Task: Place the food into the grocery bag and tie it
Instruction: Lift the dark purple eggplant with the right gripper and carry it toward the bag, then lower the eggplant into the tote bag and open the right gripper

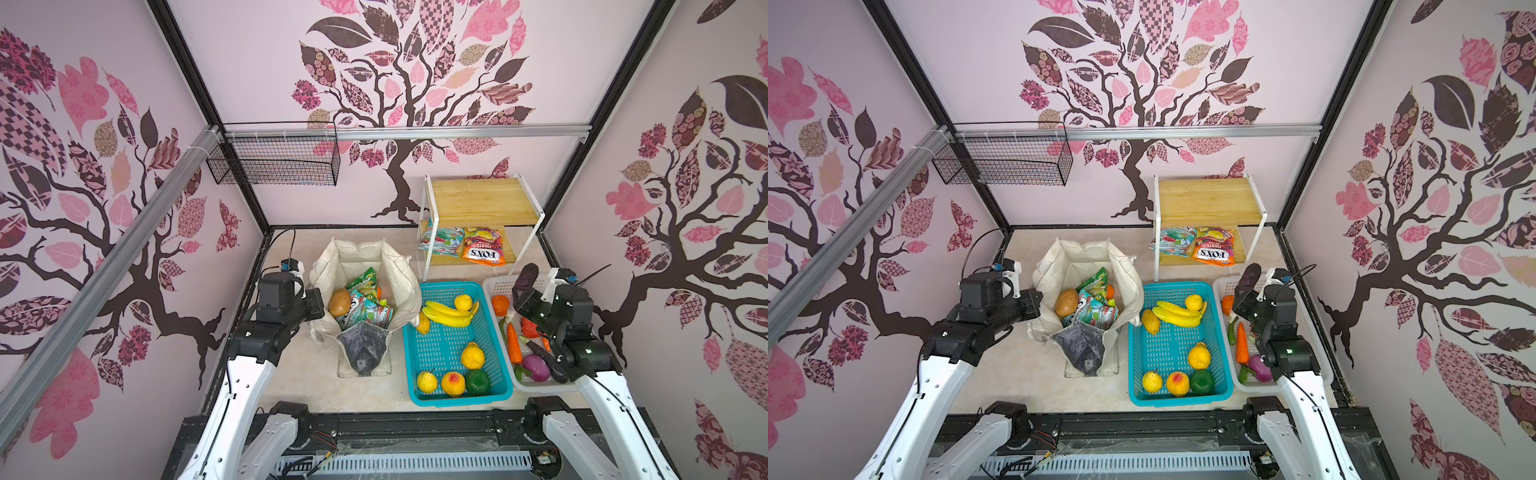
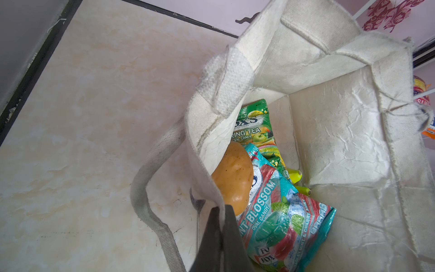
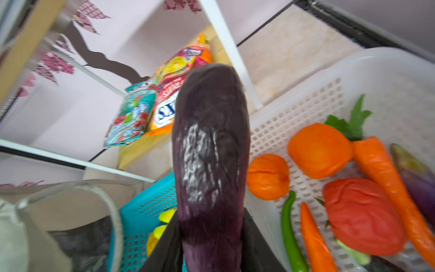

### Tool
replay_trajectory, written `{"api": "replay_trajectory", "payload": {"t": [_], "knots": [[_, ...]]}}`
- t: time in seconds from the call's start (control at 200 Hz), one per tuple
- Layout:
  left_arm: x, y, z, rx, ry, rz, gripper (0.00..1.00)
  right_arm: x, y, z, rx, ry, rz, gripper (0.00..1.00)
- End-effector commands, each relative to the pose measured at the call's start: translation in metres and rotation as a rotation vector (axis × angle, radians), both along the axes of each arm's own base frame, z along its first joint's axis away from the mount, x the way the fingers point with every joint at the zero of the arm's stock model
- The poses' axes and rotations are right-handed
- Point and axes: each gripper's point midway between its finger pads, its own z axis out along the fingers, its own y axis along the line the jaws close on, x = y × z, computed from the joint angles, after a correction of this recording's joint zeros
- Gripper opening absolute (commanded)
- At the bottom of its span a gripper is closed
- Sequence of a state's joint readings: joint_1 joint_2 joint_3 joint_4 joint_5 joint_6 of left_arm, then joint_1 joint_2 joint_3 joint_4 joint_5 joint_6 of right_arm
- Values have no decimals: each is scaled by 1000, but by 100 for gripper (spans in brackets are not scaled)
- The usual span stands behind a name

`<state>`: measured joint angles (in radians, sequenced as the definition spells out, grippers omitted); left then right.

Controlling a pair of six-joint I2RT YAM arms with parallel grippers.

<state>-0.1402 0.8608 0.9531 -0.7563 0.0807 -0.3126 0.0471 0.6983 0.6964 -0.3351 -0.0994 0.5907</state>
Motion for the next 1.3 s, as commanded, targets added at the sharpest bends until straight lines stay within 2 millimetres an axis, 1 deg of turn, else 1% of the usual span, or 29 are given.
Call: {"api": "replay_trajectory", "payload": {"t": [0.0, 0.06, 0.135, 0.19, 0.29, 0.355, 0.375, 0.43, 0.585, 0.655, 0.815, 0.88, 0.935, 1.02, 1.155, 1.26, 1.27, 1.28, 1.295], "knots": [[-4, -3, -8, 4, 14, -22, 0, 2, 39, 27, 136, -95, 166, 34], [-3, -2, -6, 5, 9, -21, 0, 2, 56, 32, 113, -90, 217, 35], [-4, -1, -7, 10, 9, -17, 0, 2, 71, 35, 48, -85, 229, 36], [-4, 0, -6, 14, 6, -12, 0, 2, 87, 39, 31, -91, 256, 36], [-4, 1, -7, 18, 7, -8, 0, -1, 123, 47, 59, -102, 345, 36], [-4, 1, -6, 16, 4, -8, 0, -7, 148, 55, 61, -122, 405, 36], [-4, 1, -6, 16, 5, -9, 0, -7, 152, 58, 60, -131, 410, 36], [-4, 2, -6, 19, 1, -7, 0, -12, 171, 64, 68, -148, 453, 36], [-4, 3, -6, 26, 3, 0, 0, -24, 229, 85, 27, -179, 572, 36], [-5, 3, -4, 26, -7, 0, 0, -23, 252, 95, 35, -187, 623, 36], [-6, 4, 0, 24, -23, 1, 0, -9, 292, 110, 20, -190, 684, 36], [-7, 2, 1, 18, -27, -8, 0, -3, 309, 107, 5, -163, 707, 36], [-6, 0, 2, 12, -31, -14, 0, 1, 325, 98, -26, -128, 724, 36], [-6, 0, 1, 13, -30, -15, 0, -1, 355, 85, -107, -101, 749, 37], [-7, 0, 4, 11, -41, -18, 0, 1, 395, 45, -212, 10, 775, 37], [-7, 0, 5, 11, -48, -17, 0, 1, 416, 18, -280, 66, 778, 37], [-7, 0, 5, 10, -47, -17, 0, 2, 418, 18, -282, 67, 777, 37], [-7, 0, 5, 10, -46, -17, 0, 2, 420, 12, -292, 78, 778, 37], [-7, 0, 5, 10, -47, -18, 0, 3, 421, 12, -289, 81, 775, 37]]}}
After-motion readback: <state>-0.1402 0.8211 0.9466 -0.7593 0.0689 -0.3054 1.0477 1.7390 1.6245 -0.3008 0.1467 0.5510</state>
